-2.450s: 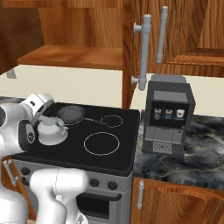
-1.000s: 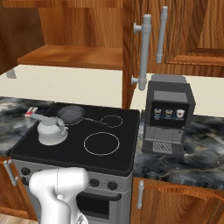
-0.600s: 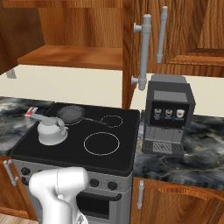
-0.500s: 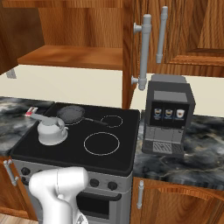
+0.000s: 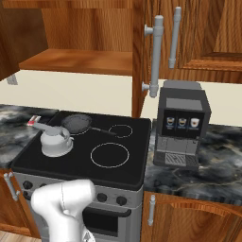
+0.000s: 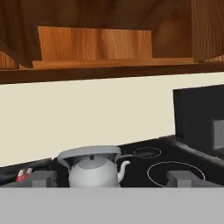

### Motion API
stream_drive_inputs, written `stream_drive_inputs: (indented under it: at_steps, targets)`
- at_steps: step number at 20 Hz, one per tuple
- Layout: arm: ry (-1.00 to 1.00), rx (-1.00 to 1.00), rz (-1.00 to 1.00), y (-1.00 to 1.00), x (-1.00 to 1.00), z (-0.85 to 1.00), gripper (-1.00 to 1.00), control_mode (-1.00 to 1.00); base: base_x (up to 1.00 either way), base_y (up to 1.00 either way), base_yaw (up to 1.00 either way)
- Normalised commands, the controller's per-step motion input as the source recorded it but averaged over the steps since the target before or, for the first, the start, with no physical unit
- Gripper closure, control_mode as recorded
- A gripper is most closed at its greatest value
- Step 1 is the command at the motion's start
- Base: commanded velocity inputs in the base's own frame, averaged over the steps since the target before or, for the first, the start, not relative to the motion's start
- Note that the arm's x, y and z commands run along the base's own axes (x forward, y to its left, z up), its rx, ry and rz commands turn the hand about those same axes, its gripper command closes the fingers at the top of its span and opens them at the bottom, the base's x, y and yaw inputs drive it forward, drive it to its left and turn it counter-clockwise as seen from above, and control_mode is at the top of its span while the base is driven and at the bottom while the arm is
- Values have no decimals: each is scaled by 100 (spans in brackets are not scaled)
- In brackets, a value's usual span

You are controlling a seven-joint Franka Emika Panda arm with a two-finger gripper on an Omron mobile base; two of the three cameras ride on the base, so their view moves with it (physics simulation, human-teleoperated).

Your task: Pick the pan from the cabinet and place it on the stove. Then turn on the stove burner for the pan.

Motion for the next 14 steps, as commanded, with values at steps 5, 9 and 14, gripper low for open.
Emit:
stream_drive_inputs:
  at_steps: [5,9,14]
  targets:
    - [-7,10,7,0,1,-84,-100,-100,0,0,0]
    - [-7,14,9,-1,0,-80,-100,-100,0,0,0]
    - [-8,17,9,-12,0,-73,-100,-100,0,0,0]
